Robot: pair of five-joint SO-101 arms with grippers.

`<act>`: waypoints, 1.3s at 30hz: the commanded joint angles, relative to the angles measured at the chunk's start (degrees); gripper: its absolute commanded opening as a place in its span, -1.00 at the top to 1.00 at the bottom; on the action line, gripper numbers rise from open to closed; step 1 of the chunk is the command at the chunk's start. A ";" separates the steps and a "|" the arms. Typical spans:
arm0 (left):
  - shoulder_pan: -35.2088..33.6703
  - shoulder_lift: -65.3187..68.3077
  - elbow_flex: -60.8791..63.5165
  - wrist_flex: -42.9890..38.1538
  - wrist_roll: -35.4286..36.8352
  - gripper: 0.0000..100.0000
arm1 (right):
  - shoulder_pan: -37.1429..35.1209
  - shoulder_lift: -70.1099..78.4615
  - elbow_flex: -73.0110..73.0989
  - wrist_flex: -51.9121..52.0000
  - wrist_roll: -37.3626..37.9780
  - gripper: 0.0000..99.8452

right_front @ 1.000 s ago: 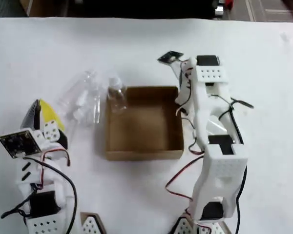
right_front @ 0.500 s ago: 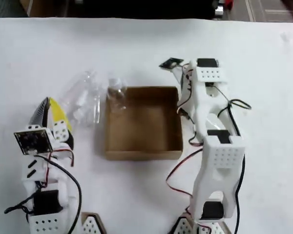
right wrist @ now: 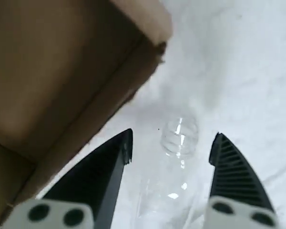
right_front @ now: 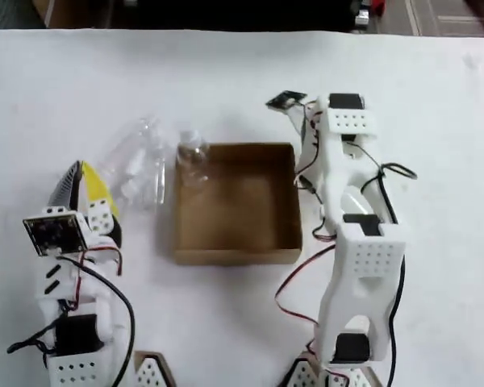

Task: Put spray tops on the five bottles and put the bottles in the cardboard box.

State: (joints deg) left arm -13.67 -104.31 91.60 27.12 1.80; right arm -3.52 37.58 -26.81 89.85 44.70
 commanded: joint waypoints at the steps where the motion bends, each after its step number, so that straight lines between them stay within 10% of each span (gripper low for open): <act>1: 0.66 -0.31 -0.88 -1.67 -0.44 0.95 | -0.04 -0.04 -2.46 -1.80 0.53 0.53; 24: 0.66 -0.31 -1.41 -1.67 -0.26 0.95 | 0.13 -8.84 -14.42 7.69 -0.09 0.97; 39: 16.31 -0.31 -11.96 10.81 -0.18 0.68 | 1.10 -40.31 -20.84 8.66 -25.58 0.97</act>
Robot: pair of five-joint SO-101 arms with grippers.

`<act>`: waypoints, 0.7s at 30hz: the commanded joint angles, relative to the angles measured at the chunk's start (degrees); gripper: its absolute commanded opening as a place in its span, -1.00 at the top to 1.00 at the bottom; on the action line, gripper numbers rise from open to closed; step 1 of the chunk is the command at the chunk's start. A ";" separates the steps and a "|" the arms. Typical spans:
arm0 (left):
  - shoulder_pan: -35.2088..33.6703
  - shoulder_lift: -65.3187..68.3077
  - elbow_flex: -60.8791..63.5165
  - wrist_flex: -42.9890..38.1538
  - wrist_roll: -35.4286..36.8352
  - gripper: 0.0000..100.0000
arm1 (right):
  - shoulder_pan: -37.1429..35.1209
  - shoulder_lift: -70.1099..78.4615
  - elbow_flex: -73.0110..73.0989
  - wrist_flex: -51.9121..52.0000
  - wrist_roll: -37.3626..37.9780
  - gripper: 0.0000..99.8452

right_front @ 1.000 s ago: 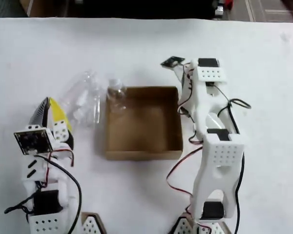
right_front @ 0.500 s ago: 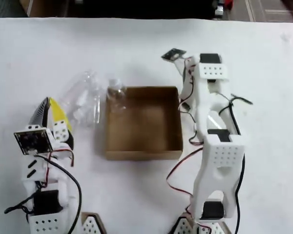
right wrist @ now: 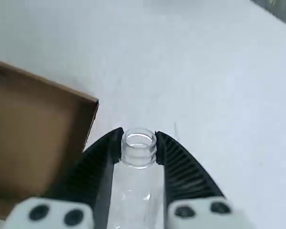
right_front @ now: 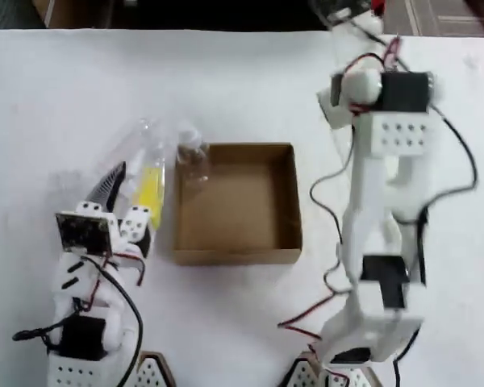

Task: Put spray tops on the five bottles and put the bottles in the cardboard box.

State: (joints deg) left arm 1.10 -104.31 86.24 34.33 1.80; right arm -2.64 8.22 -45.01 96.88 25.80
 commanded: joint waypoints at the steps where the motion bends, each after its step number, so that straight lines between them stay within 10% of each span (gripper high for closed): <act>1: 1.71 -0.31 -8.53 5.89 -0.09 0.68 | -0.48 -13.41 -2.55 1.63 -8.53 0.97; 9: 2.86 -0.31 -25.05 23.38 10.29 0.60 | -14.29 -27.56 -2.55 1.63 -14.95 0.97; 17: 28.70 -0.40 -29.19 34.73 9.93 0.57 | -33.36 -28.26 0.44 -6.20 -14.95 0.97; 21: 30.29 -0.40 -28.92 34.55 9.93 0.57 | -37.23 -27.38 8.26 -9.98 -14.95 0.97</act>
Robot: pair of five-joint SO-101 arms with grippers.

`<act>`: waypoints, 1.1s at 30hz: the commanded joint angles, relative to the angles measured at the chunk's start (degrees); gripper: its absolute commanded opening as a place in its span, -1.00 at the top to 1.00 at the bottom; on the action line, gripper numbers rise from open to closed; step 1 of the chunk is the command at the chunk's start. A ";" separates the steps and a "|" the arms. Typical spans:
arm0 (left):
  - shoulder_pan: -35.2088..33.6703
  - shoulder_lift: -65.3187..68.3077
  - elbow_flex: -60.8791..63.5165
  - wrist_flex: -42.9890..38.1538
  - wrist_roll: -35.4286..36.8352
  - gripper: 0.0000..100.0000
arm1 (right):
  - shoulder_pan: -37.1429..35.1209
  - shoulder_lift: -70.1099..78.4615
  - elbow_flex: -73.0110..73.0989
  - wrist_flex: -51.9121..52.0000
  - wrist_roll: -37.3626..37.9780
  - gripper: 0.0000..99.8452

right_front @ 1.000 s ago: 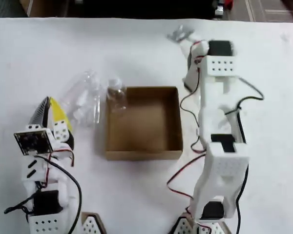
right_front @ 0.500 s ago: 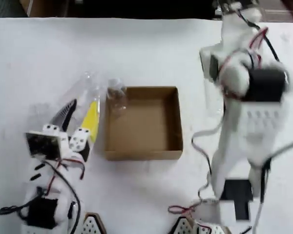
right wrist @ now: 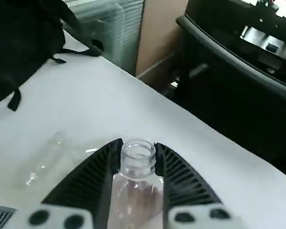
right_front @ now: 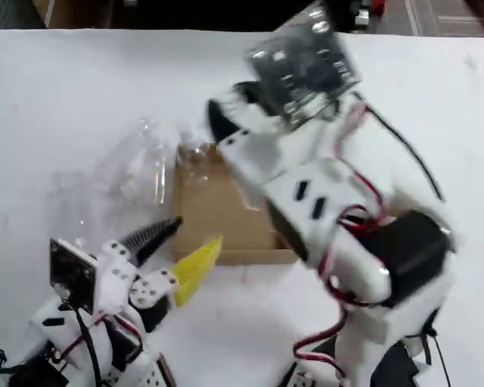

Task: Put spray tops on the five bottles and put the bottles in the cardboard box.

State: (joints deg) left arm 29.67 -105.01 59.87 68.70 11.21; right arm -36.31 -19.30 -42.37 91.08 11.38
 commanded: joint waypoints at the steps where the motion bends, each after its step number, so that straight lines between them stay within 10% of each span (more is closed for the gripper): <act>1: 1.71 0.22 -2.55 0.18 0.53 0.57 | -3.91 -0.22 8.18 -5.49 -0.53 0.97; 33: -14.73 0.22 10.11 -14.77 0.97 0.57 | -6.20 -17.71 35.43 -14.55 -5.80 0.97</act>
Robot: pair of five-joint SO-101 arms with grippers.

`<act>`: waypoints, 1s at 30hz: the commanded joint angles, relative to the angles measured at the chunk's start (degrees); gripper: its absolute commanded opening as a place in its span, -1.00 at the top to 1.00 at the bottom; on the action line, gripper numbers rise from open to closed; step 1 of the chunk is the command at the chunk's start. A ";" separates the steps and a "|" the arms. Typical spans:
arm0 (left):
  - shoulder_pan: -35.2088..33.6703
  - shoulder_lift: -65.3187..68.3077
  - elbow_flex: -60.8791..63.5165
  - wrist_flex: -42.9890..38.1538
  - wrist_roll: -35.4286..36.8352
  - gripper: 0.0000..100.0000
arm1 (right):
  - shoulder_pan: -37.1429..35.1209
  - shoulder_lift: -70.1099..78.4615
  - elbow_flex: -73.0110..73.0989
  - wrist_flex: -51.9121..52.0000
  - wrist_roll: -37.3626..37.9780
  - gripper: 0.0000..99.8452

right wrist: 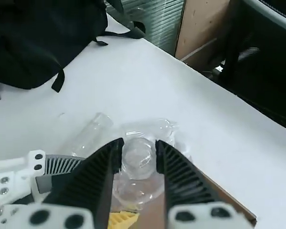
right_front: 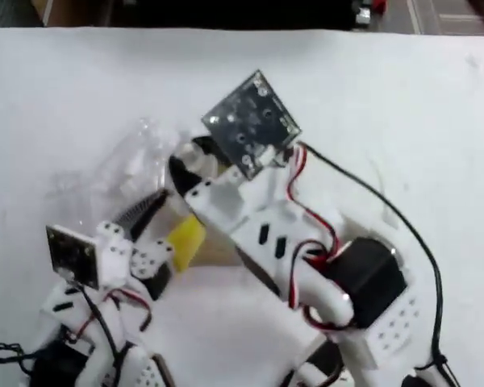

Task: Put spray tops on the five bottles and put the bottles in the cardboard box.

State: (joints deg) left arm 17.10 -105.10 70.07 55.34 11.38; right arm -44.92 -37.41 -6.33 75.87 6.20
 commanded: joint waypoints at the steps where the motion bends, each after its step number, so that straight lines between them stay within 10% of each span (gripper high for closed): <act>1: -2.68 0.31 -0.09 -1.41 0.79 0.57 | 2.68 0.40 -0.62 1.10 -0.62 0.97; 18: -10.42 0.31 -0.35 3.08 -20.31 0.57 | 18.42 12.09 1.58 -10.33 -0.62 0.97; 30: -35.56 0.31 5.36 -11.87 -0.18 0.57 | 20.18 15.78 24.44 -32.04 -0.18 0.97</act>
State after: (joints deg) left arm -14.99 -104.66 74.99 47.69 6.99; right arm -26.29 -21.41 12.04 53.01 6.11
